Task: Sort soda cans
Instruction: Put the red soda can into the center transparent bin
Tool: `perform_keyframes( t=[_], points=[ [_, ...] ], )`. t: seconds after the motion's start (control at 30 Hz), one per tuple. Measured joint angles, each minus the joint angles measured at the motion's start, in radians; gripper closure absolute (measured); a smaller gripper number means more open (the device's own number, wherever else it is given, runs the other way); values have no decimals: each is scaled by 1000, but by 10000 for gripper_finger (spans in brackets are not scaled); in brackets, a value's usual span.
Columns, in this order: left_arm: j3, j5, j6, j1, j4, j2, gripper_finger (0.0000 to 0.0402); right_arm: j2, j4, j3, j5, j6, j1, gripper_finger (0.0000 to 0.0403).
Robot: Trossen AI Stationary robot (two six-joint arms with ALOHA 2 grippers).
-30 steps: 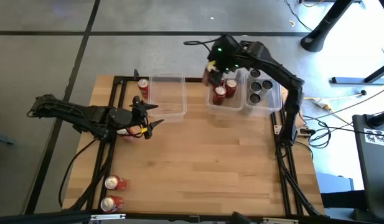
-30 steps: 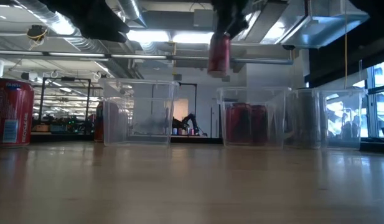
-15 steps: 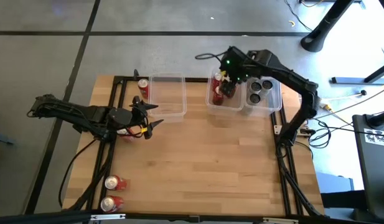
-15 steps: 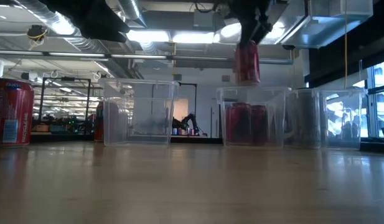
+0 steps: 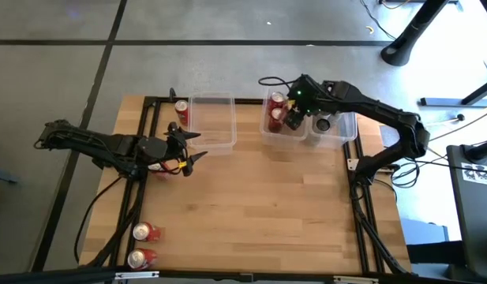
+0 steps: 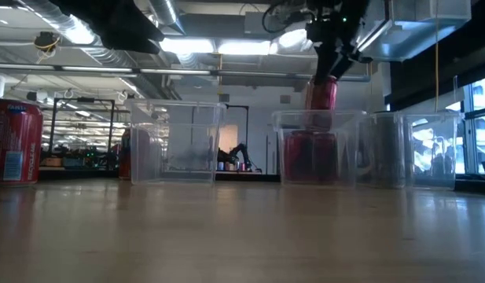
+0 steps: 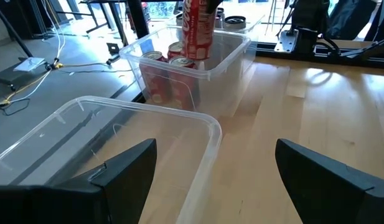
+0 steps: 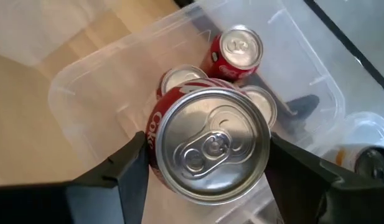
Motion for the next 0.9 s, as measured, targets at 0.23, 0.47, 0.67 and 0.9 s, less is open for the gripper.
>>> perform_keyframes(
  t=[0.23,0.47,0.67,0.9],
  points=[
    [0,0,-5,0,0,0,84,3,16,-28,-10,-6,0,159],
    [0,0,-5,1,3,0,84,-43,54,-25,-20,-5,-1,162],
    [0,0,-4,1,5,0,84,-61,51,-25,-52,-6,-1,168],
    [0,0,-4,1,5,0,84,-79,-8,-25,-143,-13,0,169]
  ],
)
